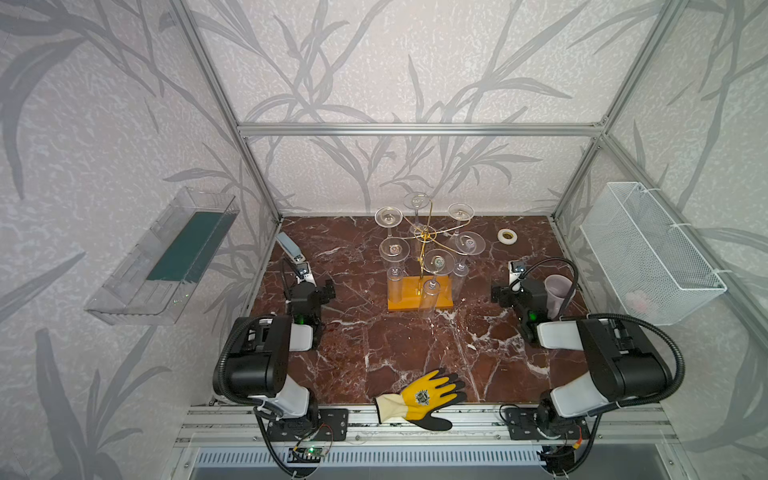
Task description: Take the wine glass off the wine glass rack
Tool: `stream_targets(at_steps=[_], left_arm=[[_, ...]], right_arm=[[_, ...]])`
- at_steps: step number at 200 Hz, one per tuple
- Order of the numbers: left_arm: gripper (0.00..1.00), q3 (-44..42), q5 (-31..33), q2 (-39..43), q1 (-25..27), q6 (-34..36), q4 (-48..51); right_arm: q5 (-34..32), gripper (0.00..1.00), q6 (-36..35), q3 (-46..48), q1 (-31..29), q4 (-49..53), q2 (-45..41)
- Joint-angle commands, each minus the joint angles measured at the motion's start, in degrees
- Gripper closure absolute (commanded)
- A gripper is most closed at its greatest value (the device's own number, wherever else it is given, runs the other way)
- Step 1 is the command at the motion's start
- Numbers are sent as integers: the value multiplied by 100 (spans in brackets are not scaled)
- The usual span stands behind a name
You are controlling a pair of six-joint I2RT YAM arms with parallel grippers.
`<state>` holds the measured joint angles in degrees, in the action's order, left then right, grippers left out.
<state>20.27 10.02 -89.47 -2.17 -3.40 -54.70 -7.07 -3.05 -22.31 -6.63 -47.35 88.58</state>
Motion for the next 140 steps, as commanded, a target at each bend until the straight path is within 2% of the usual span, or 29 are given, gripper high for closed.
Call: stream_targets(at_steps=[1,140], left_arm=[[1,38,0,-6,31,50,-105],[1,32,4,-17,31,43,-128]], right_arm=[[-93,1,30,-46,4,-178,-33],[-93,1,30,-46,4,-178,-33]])
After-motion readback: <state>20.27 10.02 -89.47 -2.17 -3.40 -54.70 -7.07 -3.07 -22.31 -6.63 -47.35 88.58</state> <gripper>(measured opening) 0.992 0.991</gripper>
